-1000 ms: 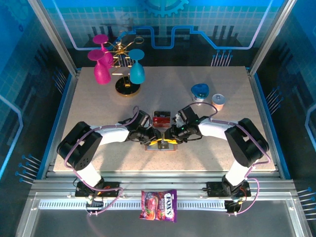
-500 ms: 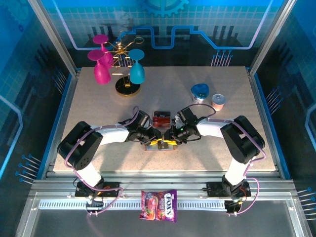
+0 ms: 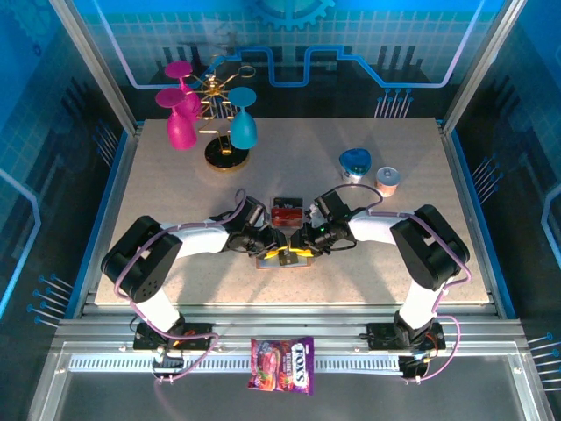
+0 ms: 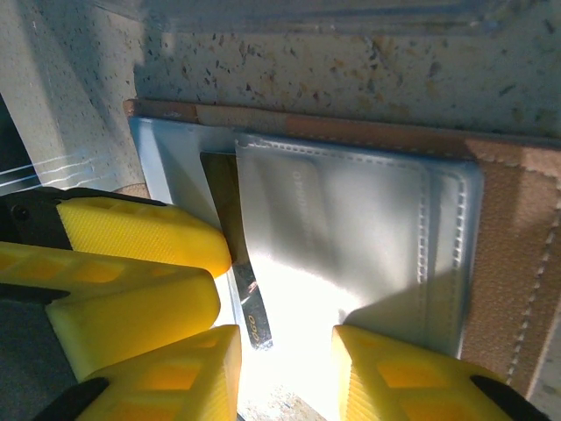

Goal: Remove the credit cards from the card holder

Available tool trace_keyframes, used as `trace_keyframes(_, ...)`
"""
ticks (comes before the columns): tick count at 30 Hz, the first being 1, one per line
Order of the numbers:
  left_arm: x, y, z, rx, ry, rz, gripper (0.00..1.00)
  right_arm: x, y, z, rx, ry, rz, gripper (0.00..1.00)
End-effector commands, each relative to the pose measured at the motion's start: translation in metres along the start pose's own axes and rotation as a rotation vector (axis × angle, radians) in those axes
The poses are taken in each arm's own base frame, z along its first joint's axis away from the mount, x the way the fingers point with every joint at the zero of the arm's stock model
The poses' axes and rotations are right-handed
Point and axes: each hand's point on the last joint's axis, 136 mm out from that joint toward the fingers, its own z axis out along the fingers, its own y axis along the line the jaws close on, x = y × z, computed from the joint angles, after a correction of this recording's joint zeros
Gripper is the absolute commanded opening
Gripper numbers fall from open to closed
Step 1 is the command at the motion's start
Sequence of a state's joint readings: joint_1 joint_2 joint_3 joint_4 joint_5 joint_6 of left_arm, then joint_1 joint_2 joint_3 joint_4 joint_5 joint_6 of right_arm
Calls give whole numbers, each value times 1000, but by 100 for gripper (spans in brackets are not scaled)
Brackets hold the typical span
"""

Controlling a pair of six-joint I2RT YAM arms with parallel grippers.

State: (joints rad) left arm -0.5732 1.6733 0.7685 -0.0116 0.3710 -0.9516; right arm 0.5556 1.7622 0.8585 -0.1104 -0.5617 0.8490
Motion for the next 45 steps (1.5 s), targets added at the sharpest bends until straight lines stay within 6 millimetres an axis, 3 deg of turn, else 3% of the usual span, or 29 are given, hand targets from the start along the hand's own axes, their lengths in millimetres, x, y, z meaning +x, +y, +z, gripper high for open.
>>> trace_keyframes(1,-1,13,-6,-46,-24,-16,39,9,-15,7,36,30,31,35)
trace_keyframes(4,-3,-5,-12,38,-47,9,38,9,-14,7,36,31,30,35)
trace_keyframes(7,-4,-9,-15,41,-49,16,38,9,-14,7,34,31,28,35)
trace_keyframes(17,3,16,-2,-53,2,-29,38,9,-13,7,33,34,27,35)
trace_keyframes(23,3,10,4,-9,20,-34,35,9,-12,7,31,34,24,35)
trace_keyframes(37,0,-6,-12,54,-35,11,21,9,-13,8,30,36,27,35)
trace_keyframes(45,1,-4,-2,65,-5,0,25,9,-14,8,29,34,27,35)
